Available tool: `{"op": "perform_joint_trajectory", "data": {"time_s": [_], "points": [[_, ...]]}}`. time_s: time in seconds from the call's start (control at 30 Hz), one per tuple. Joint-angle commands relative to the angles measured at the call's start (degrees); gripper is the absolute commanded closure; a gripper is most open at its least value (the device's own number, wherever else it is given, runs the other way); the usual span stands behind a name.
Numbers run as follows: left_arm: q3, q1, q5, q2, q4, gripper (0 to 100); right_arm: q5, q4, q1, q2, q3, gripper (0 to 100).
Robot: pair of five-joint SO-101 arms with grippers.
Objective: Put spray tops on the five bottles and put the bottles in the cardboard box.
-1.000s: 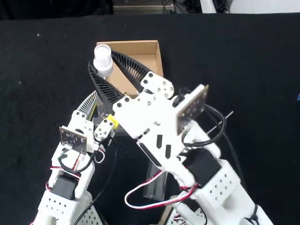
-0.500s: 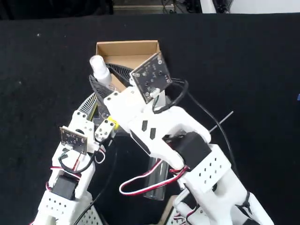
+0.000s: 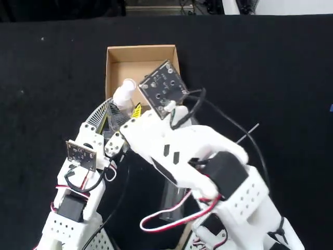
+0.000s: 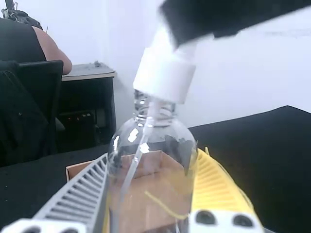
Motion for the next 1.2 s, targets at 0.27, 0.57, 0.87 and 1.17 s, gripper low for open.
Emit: {"op": "perform_joint_trajectory", "data": {"time_s": [0.27, 0.57, 0.87, 1.17], "points": [[1.27, 0.13, 0.53, -1.23, -1.14, 97, 0.35, 0.26, -0.88, 0.31, -5.49, 94.5], [1.27, 0.04, 0.35, -1.23, -1.23, 97, 3.78, 5.71, 1.14, -0.40, -9.71, 85.1], [1.27, 0.40, 0.44, -1.23, -1.05, 97, 4.40, 14.15, 15.47, -0.13, -15.16, 81.4], [1.27, 0.48, 0.70, -1.23, -0.88, 97, 3.78, -1.23, 35.78, 6.46, 9.19, 98.3]]}}
